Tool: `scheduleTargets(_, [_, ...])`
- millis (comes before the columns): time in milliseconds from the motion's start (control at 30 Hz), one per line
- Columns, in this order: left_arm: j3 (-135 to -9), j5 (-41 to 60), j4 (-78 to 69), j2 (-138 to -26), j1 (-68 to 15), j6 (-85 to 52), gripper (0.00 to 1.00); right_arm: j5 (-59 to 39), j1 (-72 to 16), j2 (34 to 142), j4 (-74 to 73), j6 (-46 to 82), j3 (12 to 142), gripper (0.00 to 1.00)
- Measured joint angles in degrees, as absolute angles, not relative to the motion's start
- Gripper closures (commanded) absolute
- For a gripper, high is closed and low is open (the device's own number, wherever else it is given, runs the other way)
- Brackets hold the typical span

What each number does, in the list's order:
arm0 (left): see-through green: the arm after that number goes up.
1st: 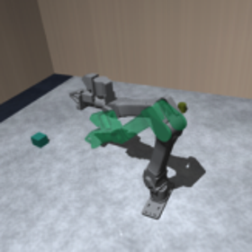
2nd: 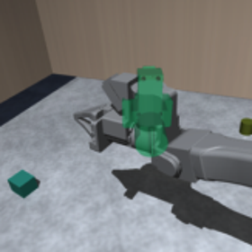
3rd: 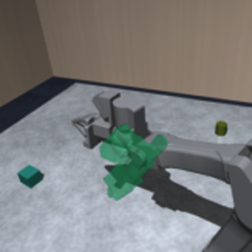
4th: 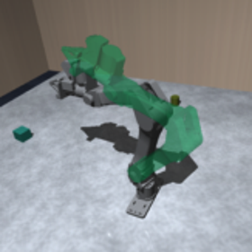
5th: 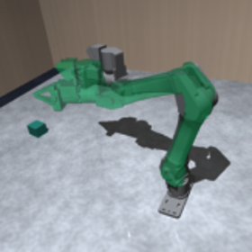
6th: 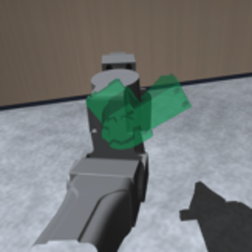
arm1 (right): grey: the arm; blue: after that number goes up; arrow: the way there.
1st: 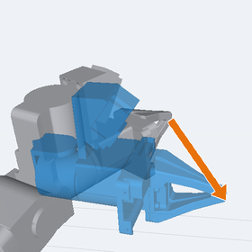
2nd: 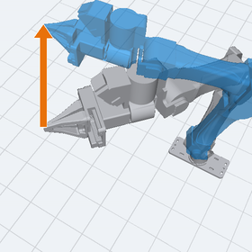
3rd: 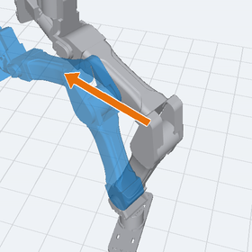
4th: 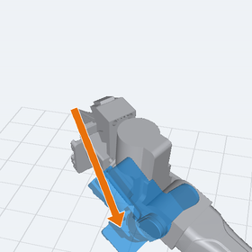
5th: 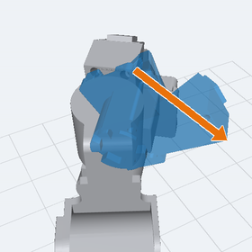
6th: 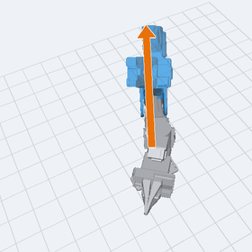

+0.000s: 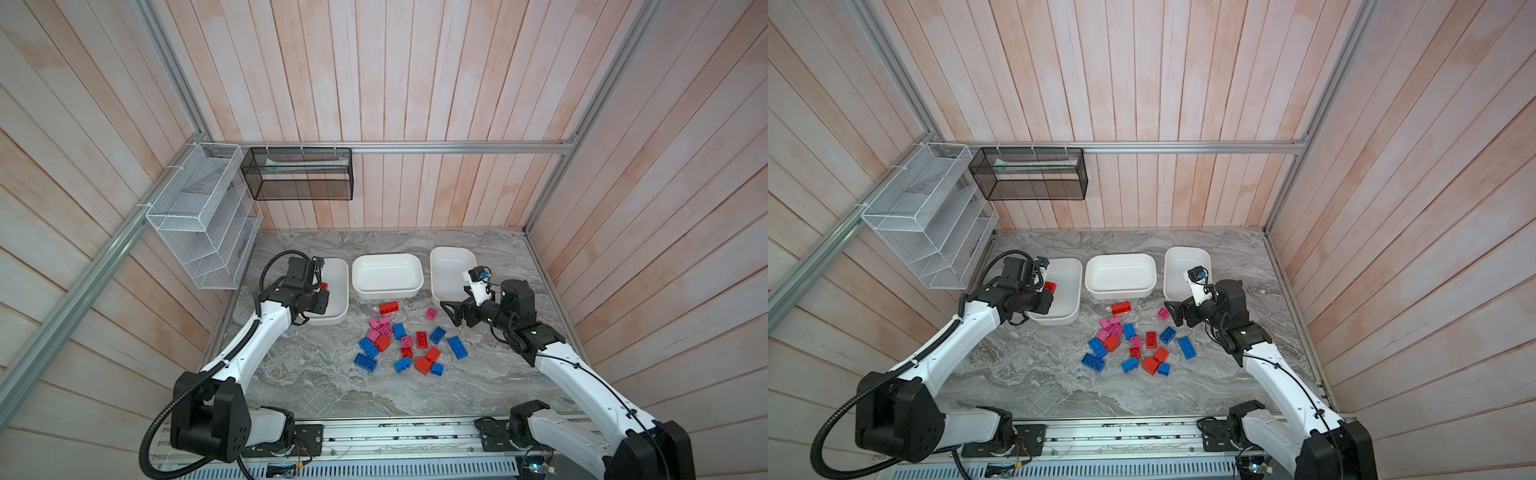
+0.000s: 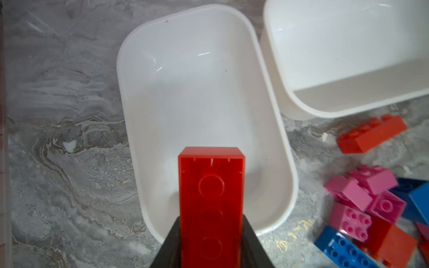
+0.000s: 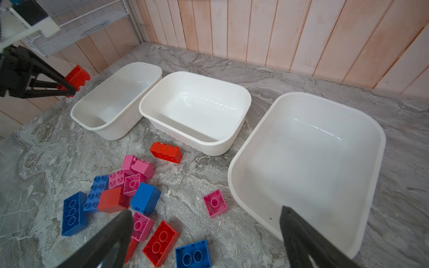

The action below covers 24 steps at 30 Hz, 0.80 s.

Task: Sort the legos into containers by color
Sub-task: 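Carry the red brick into the bin nearest the left arm and release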

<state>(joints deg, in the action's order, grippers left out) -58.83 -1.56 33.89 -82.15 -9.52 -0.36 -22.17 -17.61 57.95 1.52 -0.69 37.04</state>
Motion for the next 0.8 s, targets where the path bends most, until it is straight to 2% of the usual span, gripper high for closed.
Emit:
scheduleTargets(167, [-60.6,-2.4,28.8,-91.3,-6.7,-5.0,0.75,-22.2,-17.6,57.8,1.8,-0.2,37.0,0.02])
scheduleTargets(267, [-63.7,-2.6,26.5,-95.8,-6.5,-6.4,0.69,-22.2,-17.6,57.4,2.3,-0.2,37.0,0.02])
scheduleTargets(433, [-68.8,-2.8,24.8,-101.9,-6.2,-7.3,0.46,-22.2,-17.6,56.2,3.7,-0.2,37.0,0.02])
scheduleTargets(633, [-68.5,-1.8,26.3,-100.8,-6.1,-8.0,0.33,-21.7,-17.6,55.4,4.6,-0.5,37.0,0.02])
scheduleTargets(800, [-65.7,1.0,28.7,-91.5,-6.8,-8.9,0.29,-21.2,-17.6,55.4,4.7,-1.0,37.0,0.02])
